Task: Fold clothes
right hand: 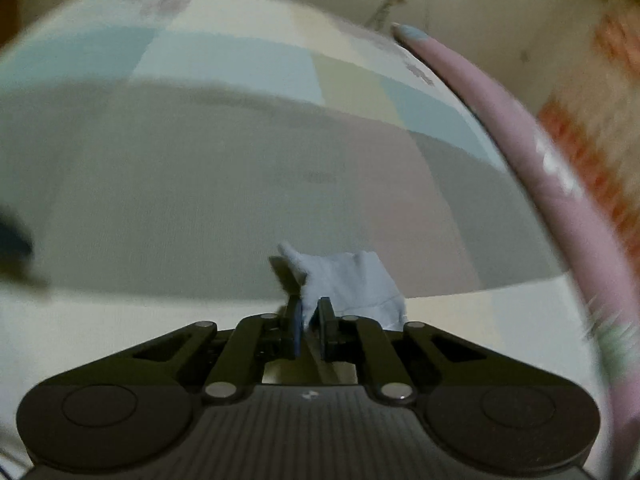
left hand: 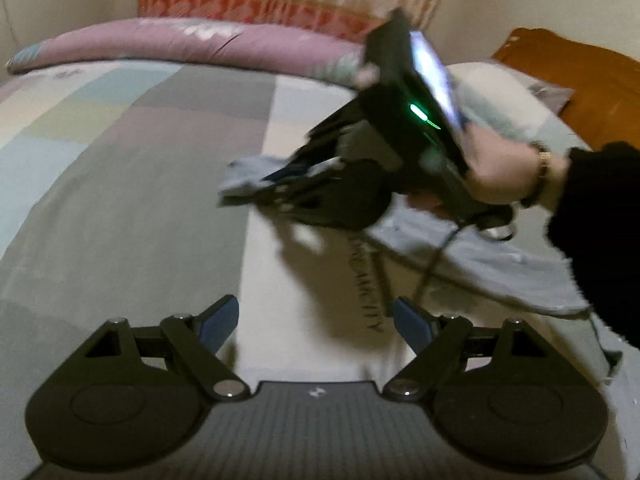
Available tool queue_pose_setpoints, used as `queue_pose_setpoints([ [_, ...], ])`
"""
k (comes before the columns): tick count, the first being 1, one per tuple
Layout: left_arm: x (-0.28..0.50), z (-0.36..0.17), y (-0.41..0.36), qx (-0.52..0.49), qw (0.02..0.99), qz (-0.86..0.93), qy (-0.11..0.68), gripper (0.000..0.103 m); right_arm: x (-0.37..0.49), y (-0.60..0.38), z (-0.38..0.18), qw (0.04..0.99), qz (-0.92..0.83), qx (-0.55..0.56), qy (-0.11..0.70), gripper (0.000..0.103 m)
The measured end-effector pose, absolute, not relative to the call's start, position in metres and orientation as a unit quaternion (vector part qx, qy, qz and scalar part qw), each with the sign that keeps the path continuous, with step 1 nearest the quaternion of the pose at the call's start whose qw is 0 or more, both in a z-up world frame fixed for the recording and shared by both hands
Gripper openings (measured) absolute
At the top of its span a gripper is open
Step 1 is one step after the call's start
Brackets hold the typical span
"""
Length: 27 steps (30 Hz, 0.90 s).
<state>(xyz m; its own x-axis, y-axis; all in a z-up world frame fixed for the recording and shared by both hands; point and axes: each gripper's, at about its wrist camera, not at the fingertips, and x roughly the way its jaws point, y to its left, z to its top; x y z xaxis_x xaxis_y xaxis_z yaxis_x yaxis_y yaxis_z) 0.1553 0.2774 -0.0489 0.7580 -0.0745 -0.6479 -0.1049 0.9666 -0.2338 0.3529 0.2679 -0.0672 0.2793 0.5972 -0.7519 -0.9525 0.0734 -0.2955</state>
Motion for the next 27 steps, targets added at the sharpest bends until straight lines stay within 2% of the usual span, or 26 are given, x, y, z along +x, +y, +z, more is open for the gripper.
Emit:
queue_pose_setpoints([
  [7, 0.147, -0.036, 0.272, -0.137, 0.938, -0.018, 0.319, 0.086, 0.378, 0.287, -0.062, 0.708, 0.579, -0.265, 0.304, 0.010],
  [12, 0.146, -0.035, 0.267, -0.137, 0.939, -0.029, 0.315, 0.086, 0.387, 0.292, -0.066, 0.701, 0.589, -0.210, 0.342, 0.019],
  [15, 0.145, -0.032, 0.263, -0.138, 0.940, -0.044, 0.309, 0.086, 0.388, 0.272, -0.051, 0.718, 0.579, -0.217, 0.320, 0.026],
  [21, 0.140, -0.020, 0.248, -0.133, 0.943, -0.090, 0.290, 0.090, 0.418, 0.219, -0.044, 0.765, 0.508, -0.217, 0.332, 0.026],
  [24, 0.139, -0.015, 0.243, -0.130, 0.944, -0.106, 0.283, 0.090, 0.427, 0.210, -0.064, 0.767, 0.487, -0.217, 0.358, 0.026],
  [27, 0.140, -0.015, 0.242, -0.131, 0.944, -0.113, 0.282, 0.090, 0.430, 0.219, -0.083, 0.780, 0.469, -0.231, 0.344, 0.026],
])
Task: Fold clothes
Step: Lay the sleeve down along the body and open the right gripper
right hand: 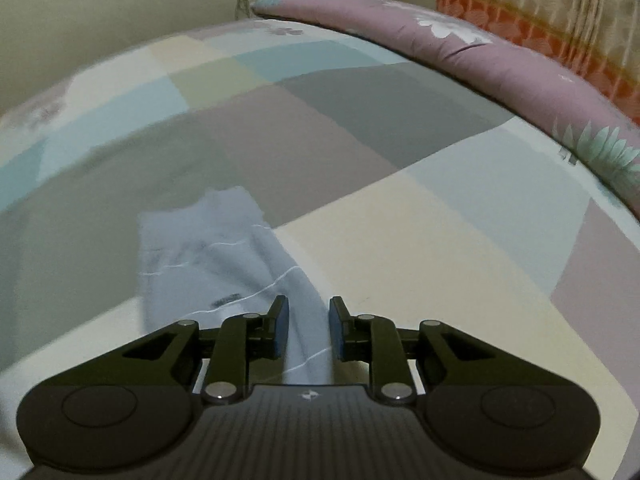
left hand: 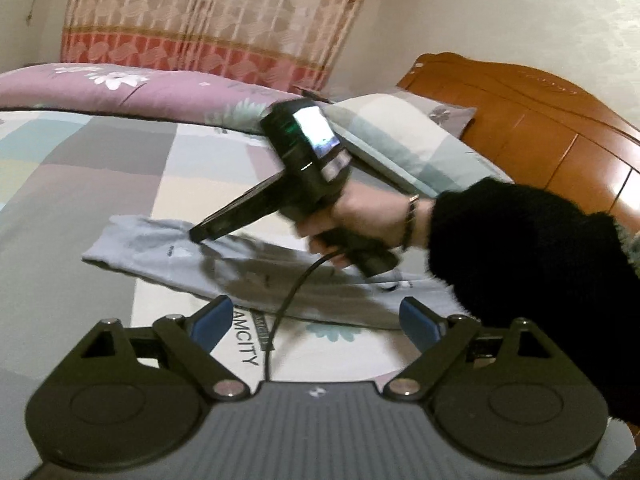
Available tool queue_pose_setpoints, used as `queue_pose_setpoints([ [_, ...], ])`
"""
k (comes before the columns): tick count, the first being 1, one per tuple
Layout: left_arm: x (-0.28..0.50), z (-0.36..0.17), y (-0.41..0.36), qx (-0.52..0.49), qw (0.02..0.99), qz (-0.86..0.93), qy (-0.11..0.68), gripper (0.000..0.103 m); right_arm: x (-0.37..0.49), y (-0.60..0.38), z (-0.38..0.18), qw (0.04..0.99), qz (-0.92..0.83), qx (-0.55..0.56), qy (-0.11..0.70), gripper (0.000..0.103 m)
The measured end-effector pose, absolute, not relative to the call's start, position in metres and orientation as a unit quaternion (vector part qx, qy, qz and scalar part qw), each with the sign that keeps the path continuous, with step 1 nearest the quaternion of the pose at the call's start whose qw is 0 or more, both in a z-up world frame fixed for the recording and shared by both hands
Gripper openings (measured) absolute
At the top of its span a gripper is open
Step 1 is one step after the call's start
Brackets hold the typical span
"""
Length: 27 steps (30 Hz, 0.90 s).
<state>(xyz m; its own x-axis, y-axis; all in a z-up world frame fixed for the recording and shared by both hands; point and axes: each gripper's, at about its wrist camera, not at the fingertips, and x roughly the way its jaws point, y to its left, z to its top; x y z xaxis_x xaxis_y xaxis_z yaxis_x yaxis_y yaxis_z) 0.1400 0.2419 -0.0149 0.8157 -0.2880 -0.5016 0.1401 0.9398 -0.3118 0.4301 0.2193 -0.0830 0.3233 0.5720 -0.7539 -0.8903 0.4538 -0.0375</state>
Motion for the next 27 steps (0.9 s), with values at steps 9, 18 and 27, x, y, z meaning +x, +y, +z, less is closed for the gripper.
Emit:
queue_pose_setpoints([
  [9, 0.138, -0.011, 0.240, -0.138, 0.944, -0.124, 0.274, 0.090, 0.418, 0.205, -0.074, 0.804, 0.442, -0.271, 0.291, 0.043],
  [18, 0.153, -0.022, 0.216, -0.122, 0.937, -0.155, 0.289, 0.094, 0.393, 0.050, -0.070, 0.837, 0.334, -0.294, 0.320, 0.046],
  [27, 0.195, -0.074, 0.186, -0.083, 0.929, -0.115, 0.343, 0.094, 0.316, -0.061, -0.080, 0.868, 0.301, -0.207, 0.338, 0.045],
])
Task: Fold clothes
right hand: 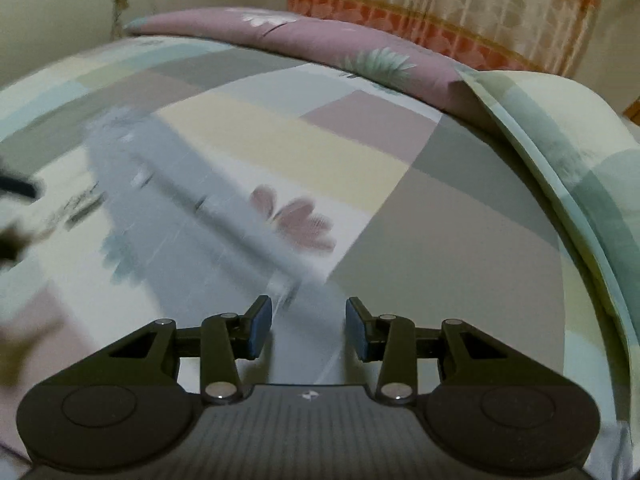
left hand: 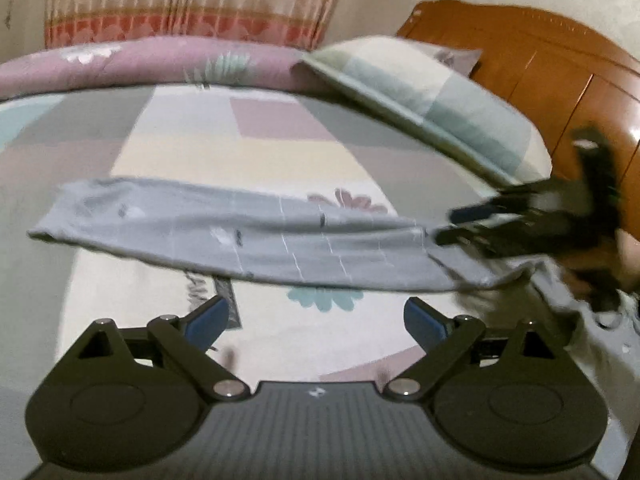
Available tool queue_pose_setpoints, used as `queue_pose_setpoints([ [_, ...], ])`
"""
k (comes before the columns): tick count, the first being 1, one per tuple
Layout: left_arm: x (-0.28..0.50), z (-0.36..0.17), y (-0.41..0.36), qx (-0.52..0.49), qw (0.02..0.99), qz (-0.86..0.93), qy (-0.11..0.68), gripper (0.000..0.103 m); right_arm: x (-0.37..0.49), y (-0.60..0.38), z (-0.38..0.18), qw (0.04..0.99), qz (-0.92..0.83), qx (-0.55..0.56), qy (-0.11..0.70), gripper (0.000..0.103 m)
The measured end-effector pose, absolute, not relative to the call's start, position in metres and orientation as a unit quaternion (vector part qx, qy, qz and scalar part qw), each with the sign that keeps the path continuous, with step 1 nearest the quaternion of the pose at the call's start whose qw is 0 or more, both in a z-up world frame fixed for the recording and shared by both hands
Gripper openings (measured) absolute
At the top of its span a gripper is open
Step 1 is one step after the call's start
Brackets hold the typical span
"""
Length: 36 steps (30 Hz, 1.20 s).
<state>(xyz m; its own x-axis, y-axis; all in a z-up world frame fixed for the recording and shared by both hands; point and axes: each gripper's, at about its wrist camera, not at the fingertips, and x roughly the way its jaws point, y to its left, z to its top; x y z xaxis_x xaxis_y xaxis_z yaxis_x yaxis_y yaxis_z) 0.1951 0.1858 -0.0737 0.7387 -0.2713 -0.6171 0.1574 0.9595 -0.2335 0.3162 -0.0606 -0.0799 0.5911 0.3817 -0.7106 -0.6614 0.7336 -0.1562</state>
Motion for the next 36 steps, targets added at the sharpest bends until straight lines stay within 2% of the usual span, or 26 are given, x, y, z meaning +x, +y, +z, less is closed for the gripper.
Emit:
queue_pose_setpoints([
  [7, 0.200, -0.099, 0.151, -0.026, 0.922, -0.134, 0.362, 0.094, 0.262, -0.112, -0.085, 0.868, 0.258, -0.235, 0.354, 0.045],
  [11, 0.200, -0.106, 0.141, 0.003, 0.923, -0.140, 0.358, 0.095, 0.275, -0.140, -0.069, 0.885, 0.222, -0.221, 0.345, 0.045],
  [12, 0.199, -0.107, 0.141, 0.007, 0.923, -0.141, 0.357, 0.096, 0.283, -0.146, -0.066, 0.890, 0.209, -0.219, 0.341, 0.043],
  [14, 0.199, -0.108, 0.142, 0.005, 0.923, -0.145, 0.356, 0.097, 0.302, -0.157, -0.062, 0.899, 0.186, -0.209, 0.337, 0.031],
  [17, 0.200, -0.107, 0.146, -0.007, 0.923, -0.150, 0.355, 0.097, 0.339, -0.163, -0.066, 0.904, 0.168, -0.188, 0.346, 0.023],
  [18, 0.200, -0.107, 0.147, -0.011, 0.923, -0.151, 0.354, 0.097, 0.351, -0.163, -0.069, 0.902, 0.169, -0.179, 0.354, 0.017],
  [22, 0.201, -0.107, 0.149, -0.016, 0.922, -0.155, 0.354, 0.098, 0.392, -0.159, -0.078, 0.892, 0.176, -0.152, 0.389, 0.012],
  [27, 0.200, -0.107, 0.148, -0.012, 0.922, -0.156, 0.355, 0.098, 0.413, -0.154, -0.087, 0.857, 0.213, -0.137, 0.449, 0.012],
  [36, 0.201, -0.107, 0.150, -0.019, 0.921, -0.159, 0.355, 0.098, 0.352, -0.151, -0.093, 0.842, 0.239, -0.216, 0.432, 0.012],
])
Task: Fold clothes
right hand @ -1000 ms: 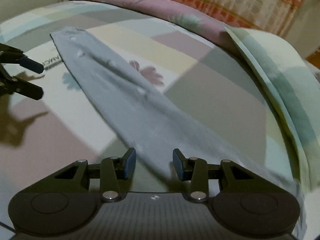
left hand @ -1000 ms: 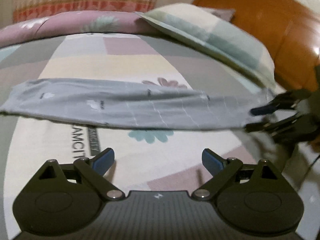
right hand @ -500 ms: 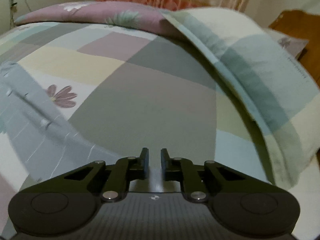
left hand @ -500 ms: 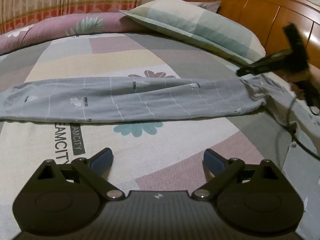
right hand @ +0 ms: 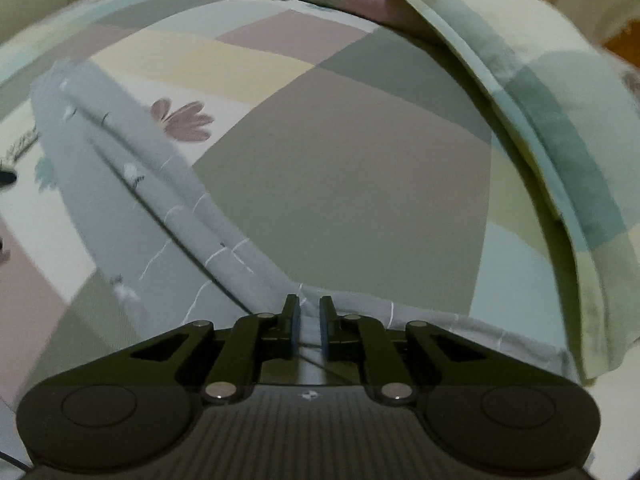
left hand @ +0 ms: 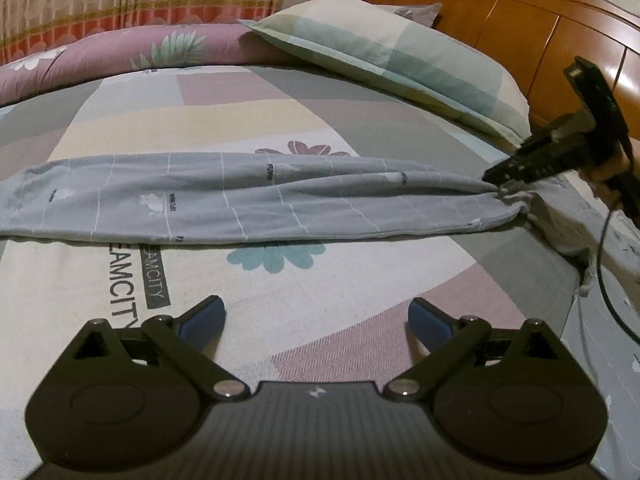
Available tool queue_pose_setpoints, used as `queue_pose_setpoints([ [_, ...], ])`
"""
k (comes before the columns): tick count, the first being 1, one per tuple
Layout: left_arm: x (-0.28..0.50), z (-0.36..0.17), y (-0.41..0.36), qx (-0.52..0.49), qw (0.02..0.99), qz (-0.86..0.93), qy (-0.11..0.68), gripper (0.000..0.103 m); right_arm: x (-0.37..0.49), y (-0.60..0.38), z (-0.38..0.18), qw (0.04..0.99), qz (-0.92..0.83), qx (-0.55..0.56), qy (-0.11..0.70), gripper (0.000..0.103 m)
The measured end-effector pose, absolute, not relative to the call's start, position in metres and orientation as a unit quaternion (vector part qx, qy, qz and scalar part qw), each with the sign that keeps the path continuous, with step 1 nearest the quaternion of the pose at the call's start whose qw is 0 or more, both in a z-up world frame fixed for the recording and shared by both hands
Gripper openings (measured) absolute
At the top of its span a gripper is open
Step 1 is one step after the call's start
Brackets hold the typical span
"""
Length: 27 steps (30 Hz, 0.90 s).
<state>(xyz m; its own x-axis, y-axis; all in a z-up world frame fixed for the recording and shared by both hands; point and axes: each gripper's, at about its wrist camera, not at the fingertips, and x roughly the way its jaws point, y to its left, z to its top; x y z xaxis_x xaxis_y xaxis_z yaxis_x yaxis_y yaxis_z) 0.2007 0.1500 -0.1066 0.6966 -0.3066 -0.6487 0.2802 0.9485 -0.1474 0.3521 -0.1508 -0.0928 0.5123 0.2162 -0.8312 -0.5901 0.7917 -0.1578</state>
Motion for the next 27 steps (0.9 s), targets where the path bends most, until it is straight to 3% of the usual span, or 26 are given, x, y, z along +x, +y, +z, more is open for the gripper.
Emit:
queue_pose_setpoints([
  [8, 0.201, -0.107, 0.150, -0.018, 0.921, -0.162, 0.355, 0.100, 0.344, -0.134, -0.090, 0.831, 0.238, -0.301, 0.403, 0.019],
  [11, 0.201, -0.108, 0.150, -0.019, 0.920, -0.163, 0.355, 0.100, 0.356, -0.134, -0.084, 0.828, 0.245, -0.316, 0.392, 0.031],
  [13, 0.201, -0.108, 0.150, -0.018, 0.921, -0.163, 0.355, 0.100, 0.365, -0.138, -0.084, 0.816, 0.255, -0.339, 0.393, 0.045],
  [21, 0.200, -0.108, 0.149, -0.013, 0.921, -0.163, 0.354, 0.101, 0.400, -0.165, -0.091, 0.786, 0.294, -0.281, 0.465, 0.045],
  [23, 0.200, -0.108, 0.148, -0.012, 0.921, -0.163, 0.354, 0.101, 0.407, -0.172, -0.091, 0.783, 0.303, -0.251, 0.482, 0.039],
  [25, 0.200, -0.108, 0.148, -0.011, 0.921, -0.164, 0.355, 0.101, 0.406, -0.171, -0.091, 0.781, 0.309, -0.243, 0.486, 0.016],
  [27, 0.200, -0.108, 0.148, -0.010, 0.921, -0.164, 0.355, 0.101, 0.401, -0.166, -0.091, 0.780, 0.312, -0.252, 0.480, 0.005],
])
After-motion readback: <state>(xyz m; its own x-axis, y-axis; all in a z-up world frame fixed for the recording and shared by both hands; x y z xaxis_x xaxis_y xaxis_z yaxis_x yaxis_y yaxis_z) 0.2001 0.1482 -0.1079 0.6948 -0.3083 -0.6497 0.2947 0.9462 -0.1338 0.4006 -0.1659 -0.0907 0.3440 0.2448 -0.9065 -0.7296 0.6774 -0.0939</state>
